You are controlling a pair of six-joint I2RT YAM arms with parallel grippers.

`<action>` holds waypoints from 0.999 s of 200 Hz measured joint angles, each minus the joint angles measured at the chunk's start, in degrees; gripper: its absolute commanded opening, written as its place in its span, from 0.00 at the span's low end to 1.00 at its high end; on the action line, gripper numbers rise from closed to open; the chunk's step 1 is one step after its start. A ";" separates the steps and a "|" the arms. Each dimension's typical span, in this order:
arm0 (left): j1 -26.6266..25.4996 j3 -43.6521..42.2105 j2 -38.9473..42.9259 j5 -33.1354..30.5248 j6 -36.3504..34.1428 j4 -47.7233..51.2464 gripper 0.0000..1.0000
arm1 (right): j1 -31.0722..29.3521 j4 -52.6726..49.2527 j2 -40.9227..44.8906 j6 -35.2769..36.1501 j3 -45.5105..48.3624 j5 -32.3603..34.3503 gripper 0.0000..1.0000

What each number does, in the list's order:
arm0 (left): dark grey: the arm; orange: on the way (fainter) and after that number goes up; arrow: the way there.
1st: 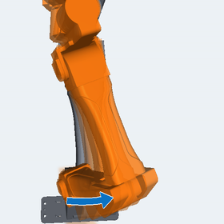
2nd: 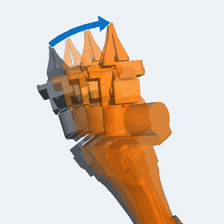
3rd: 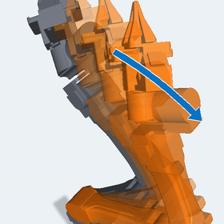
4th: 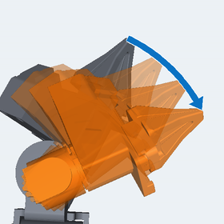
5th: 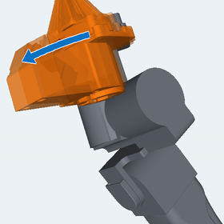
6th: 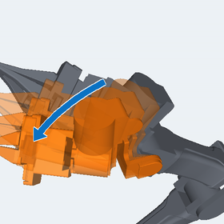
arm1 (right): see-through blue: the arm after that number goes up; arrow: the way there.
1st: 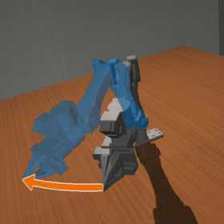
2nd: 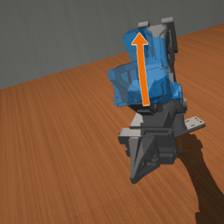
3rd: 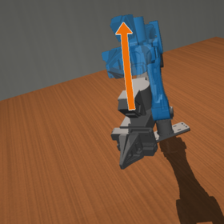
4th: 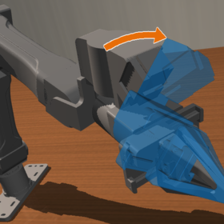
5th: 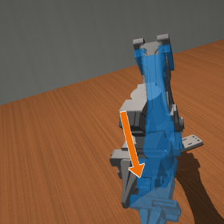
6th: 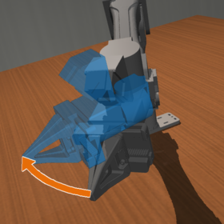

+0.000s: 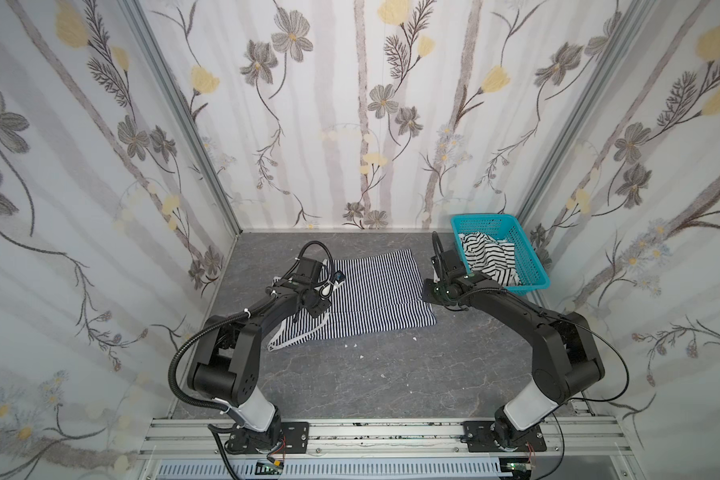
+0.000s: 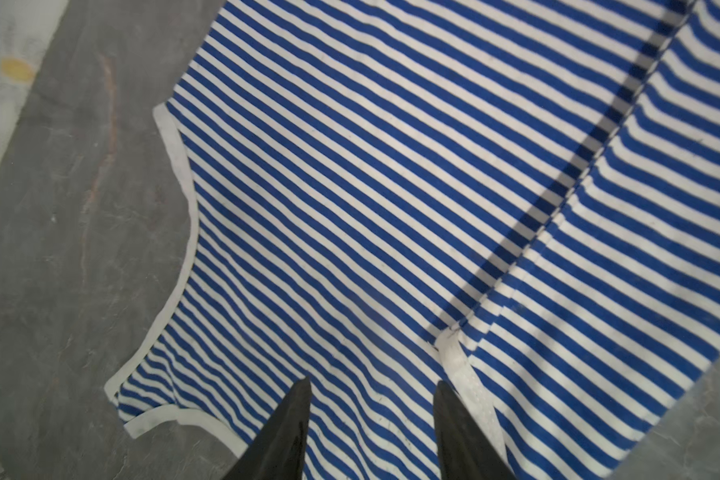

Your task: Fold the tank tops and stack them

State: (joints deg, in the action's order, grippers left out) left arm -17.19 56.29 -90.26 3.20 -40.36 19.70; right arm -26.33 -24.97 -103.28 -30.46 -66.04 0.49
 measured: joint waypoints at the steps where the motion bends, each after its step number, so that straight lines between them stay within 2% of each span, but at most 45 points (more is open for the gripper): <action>1: 0.02 -0.28 0.33 -0.02 0.04 -0.11 0.66 | -0.09 0.02 0.00 0.00 0.04 -0.04 0.39; 16: 0.15 -4.26 4.24 -0.52 -0.11 -0.31 0.78 | -1.88 -0.24 -0.13 -0.42 0.96 -0.11 0.39; 33: 1.05 -9.09 8.79 -0.55 -1.49 0.39 0.85 | -3.43 0.33 -0.72 -0.68 1.88 -0.52 0.39; 87: 8.52 -18.51 19.21 -0.59 -7.21 3.65 0.93 | -3.72 2.99 -4.42 -1.66 3.37 -0.63 0.39; 127: 14.58 -20.15 18.40 0.09 -11.58 4.13 0.97 | -2.29 5.01 -6.29 -1.68 3.45 -1.81 0.38; 170: 17.88 -20.15 15.58 0.33 -15.56 4.13 0.96 | -1.95 5.62 -6.62 -1.99 4.35 -2.29 0.39; 200: 19.37 -20.17 13.27 0.66 -17.73 4.11 0.78 | -1.70 6.32 -6.62 -2.01 4.76 -2.49 0.38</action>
State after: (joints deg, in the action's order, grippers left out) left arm 2.17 36.12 -76.99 3.86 -58.08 23.81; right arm -28.03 -18.65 -109.91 -32.47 -61.28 -2.00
